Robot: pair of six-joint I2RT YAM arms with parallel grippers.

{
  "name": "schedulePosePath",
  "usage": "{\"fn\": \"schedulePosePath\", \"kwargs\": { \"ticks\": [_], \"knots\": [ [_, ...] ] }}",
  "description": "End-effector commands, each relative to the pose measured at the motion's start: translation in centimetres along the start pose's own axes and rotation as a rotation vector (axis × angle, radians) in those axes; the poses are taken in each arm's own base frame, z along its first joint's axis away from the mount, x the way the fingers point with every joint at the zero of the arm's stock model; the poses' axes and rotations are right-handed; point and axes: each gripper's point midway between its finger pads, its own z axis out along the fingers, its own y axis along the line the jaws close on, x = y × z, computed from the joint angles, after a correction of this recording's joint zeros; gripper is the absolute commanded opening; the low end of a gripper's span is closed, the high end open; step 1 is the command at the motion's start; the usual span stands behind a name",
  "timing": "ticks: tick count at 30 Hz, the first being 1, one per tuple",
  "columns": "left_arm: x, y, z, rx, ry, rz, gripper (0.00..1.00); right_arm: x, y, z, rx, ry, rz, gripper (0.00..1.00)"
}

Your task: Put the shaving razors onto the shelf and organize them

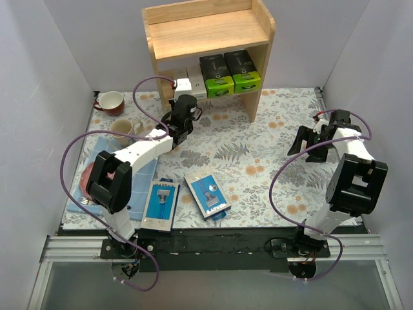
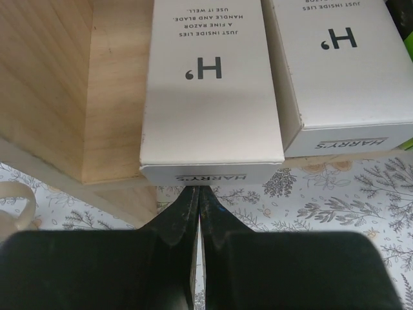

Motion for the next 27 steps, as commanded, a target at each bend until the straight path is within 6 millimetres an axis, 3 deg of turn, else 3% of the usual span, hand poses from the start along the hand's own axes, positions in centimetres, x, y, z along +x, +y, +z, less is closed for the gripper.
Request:
{"fn": "schedulePosePath", "kwargs": {
  "ticks": [1,13,16,19,20,21,22,23,24,25,27],
  "knots": [
    [-2.8,0.6,1.4,-0.039,-0.069,-0.033,0.0,-2.2,0.5,-0.1,-0.022,-0.05,-0.018,0.95],
    [-2.7,0.5,1.8,-0.035,-0.059,-0.039,0.0,-2.3,0.5,-0.1,-0.026,-0.053,-0.02,0.95],
    [-3.0,0.4,0.2,0.029,-0.041,-0.042,0.0,-2.8,0.8,-0.6,-0.031,-0.069,-0.038,0.95],
    [-3.0,0.1,-3.6,0.185,-0.02,-0.021,0.0,-3.7,2.4,-1.2,-0.053,-0.095,-0.113,0.95],
    [-2.0,0.4,-4.8,0.225,0.015,0.01,0.02,-4.0,2.9,-1.3,-0.053,-0.104,-0.136,0.95],
    [-1.1,0.4,-7.2,0.328,0.026,0.053,0.08,-4.2,3.5,-1.5,-0.056,-0.112,-0.161,0.99],
    [-0.7,0.4,-8.4,0.376,0.028,0.072,0.18,-4.6,4.9,-1.5,-0.068,-0.117,-0.209,0.99],
    [0.3,0.8,-9.5,0.411,0.052,0.103,0.48,-4.7,5.7,-1.6,-0.071,-0.122,-0.241,0.99],
    [1.2,0.4,-11.9,0.525,0.063,0.135,0.64,-4.9,6.5,-1.7,-0.079,-0.125,-0.273,0.99],
    [1.9,0.6,-12.7,0.566,0.075,0.19,0.73,-4.9,8.5,-1.7,-0.1,-0.122,-0.333,0.99],
    [4.2,1.3,-14.4,0.605,0.163,0.219,0.89,-4.7,10.5,-1.7,-0.111,-0.118,-0.429,0.99]
  ]
}}
